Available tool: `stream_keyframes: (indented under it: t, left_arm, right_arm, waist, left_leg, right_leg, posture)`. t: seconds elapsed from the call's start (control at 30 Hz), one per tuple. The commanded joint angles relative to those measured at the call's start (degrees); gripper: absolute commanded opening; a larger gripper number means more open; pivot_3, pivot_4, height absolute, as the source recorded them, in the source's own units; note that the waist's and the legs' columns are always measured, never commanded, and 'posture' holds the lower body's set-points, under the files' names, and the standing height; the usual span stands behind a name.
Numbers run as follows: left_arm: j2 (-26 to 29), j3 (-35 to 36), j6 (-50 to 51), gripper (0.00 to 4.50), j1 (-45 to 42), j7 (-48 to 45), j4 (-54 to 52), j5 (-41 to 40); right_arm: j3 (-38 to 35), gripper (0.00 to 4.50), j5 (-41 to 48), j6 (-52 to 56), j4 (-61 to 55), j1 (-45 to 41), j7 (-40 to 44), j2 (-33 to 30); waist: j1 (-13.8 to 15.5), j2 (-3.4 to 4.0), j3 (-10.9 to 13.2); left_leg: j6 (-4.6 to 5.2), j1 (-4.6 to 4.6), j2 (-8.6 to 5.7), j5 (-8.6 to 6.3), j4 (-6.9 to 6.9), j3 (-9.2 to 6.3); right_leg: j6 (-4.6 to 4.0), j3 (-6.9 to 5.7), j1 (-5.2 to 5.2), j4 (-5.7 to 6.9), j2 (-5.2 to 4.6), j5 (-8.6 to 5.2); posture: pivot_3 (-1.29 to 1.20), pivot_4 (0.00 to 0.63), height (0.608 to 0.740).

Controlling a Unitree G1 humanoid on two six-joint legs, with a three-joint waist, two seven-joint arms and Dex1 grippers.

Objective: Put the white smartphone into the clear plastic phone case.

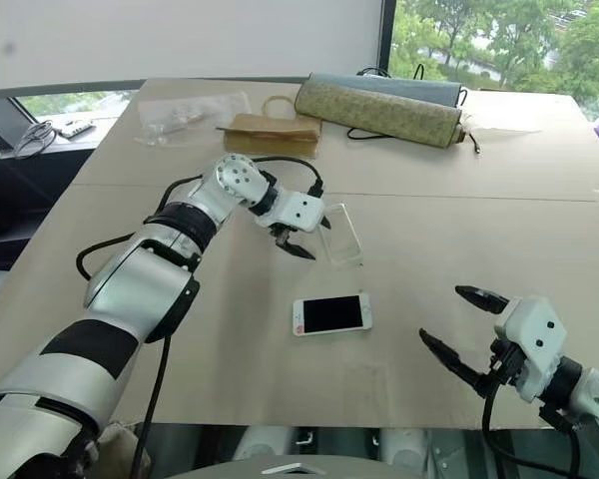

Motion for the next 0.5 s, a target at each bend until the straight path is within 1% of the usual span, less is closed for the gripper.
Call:
stream_keyframes:
  t: [0.03, 0.07, 0.13, 0.17, 0.2, 0.27, 0.5]
  left_arm:
    - [-0.7, -0.5, -1.5, 3.11, -1.3, 2.0, 1.6, 3.2]
    - [-1.1, -0.3, -0.9, 2.83, -1.3, 1.8, 2.0, 3.5]
    - [-1.9, -0.1, 1.4, 1.93, -1.5, 1.0, 2.9, 4.1]
    - [-2.3, 0.3, 3.0, 1.29, -1.6, 1.0, 3.3, 4.1]
    - [-2.8, 0.7, 4.6, 0.94, -1.7, 1.3, 3.7, 4.1]
    - [-3.3, 1.4, 7.4, 0.03, -1.7, 1.1, 4.2, 4.2]
    - [-2.6, 4.8, 14.7, 0.01, -1.6, -2.1, 3.9, 3.3]
  right_arm:
    - [-1.9, 4.5, 0.4, -1.3, -2.7, 0.8, -0.8, 0.4]
    - [-1.9, 4.5, 0.4, -1.2, -2.9, 0.9, -1.0, 0.5]
    - [-1.8, 4.5, 0.5, -1.1, -3.2, 0.9, -1.5, 0.6]
    - [-1.8, 4.5, 0.6, -1.0, -3.4, 0.9, -1.7, 0.6]
    - [-1.8, 4.5, 0.6, -1.0, -3.5, 0.9, -1.8, 0.6]
    - [-1.9, 4.5, 0.7, -1.0, -3.7, 1.0, -2.0, 0.6]
    - [-1.8, 4.5, 0.5, -1.5, -4.1, 1.8, -2.5, 1.0]
  waist:
    - [0.1, 0.0, 0.0]
    - [0.1, 0.0, 0.0]
    - [0.2, 0.0, 0.0]
    - [0.2, 0.0, -0.1]
    - [0.2, 0.01, -0.1]
    - [0.2, -0.02, -0.1]
    - [0.1, -0.03, -0.2]
  left_leg:
    - [0.0, 0.0, 0.01, 0.0, 0.0, -0.04]
    - [0.0, 0.02, 0.01, 0.0, 0.0, -0.04]
    - [0.0, 0.06, 0.01, 0.0, 0.01, -0.05]
    - [0.0, 0.07, 0.01, 0.0, 0.04, -0.06]
    - [0.0, 0.08, 0.01, 0.0, 0.06, -0.06]
    - [0.0, 0.1, 0.01, 0.0, 0.1, -0.1]
    - [0.0, 0.1, 0.0, 0.0, 0.12, -0.11]
  right_leg:
    - [0.07, -0.04, 0.01, 0.04, 0.0, -0.04]
    - [0.07, -0.05, 0.01, 0.05, 0.0, -0.04]
    - [0.06, -0.06, 0.04, 0.09, -0.02, -0.04]
    - [0.07, -0.07, 0.05, 0.1, -0.02, -0.05]
    - [0.07, -0.07, 0.07, 0.1, -0.03, -0.05]
    - [0.08, -0.1, 0.12, 0.11, -0.04, -0.05]
    - [0.08, -0.09, 0.13, 0.14, -0.04, -0.06]
  posture:
    - [0.0, 0.15, 0.74]
    - [0.0, 0.15, 0.74]
    - [0.0, 0.15, 0.74]
    - [0.0, 0.15, 0.74]
    - [0.0, 0.15, 0.74]
    - [0.0, 0.15, 0.74]
    - [0.0, 0.15, 0.74]
